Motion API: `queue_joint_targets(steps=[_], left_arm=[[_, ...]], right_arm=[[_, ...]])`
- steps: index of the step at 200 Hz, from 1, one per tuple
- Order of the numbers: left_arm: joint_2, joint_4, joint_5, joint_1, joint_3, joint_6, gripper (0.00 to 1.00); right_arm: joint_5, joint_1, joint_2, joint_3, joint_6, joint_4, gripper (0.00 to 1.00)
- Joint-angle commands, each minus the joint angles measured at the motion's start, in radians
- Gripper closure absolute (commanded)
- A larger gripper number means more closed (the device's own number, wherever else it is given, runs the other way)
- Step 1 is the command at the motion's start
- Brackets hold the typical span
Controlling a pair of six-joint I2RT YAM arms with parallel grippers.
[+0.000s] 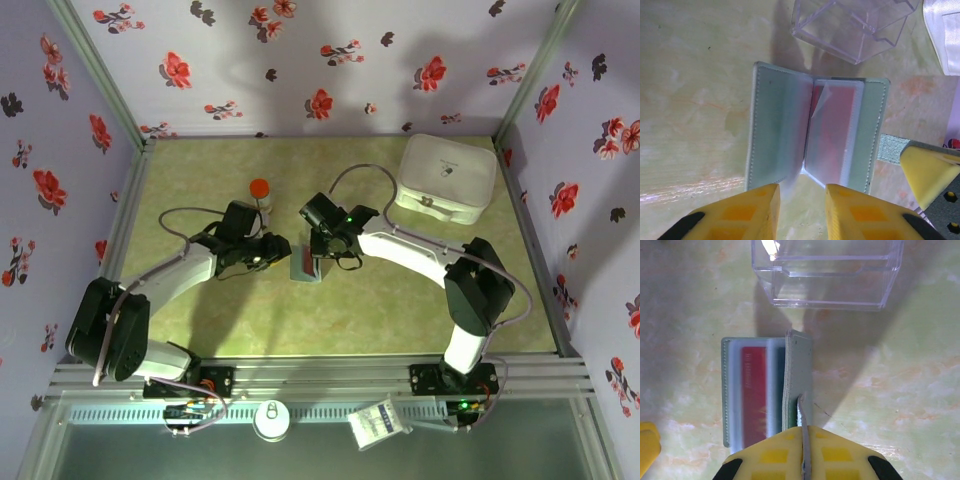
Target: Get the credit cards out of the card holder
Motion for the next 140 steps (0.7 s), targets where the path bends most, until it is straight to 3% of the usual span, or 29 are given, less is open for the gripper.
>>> queue_joint_targets(steps=[1, 58, 91, 140], left_arm=[[-0.002, -0.032, -0.01, 0.006, -0.001, 0.029, 0.71], [0.121, -0.015, 0.005, -0.017, 0.045, 0.042, 0.83], [0.187, 0.009, -0.011, -0.026, 0.056, 0.052, 0.98], [0.238, 0.038, 0.01, -0.031, 0.085, 0.049, 1.0]], right_arm=[[0.059, 0.002, -0.042, 0.002, 0.024, -0.03, 0.97], [0.048, -0.031, -0.092, -0.085, 0.021, -0.025, 0.97], [0.023, -0.057, -0.109, -0.152, 0.02, 0.005, 0.97], [-0.025, -0.091, -0.102, -0.233, 0.01, 0.068, 0.98]])
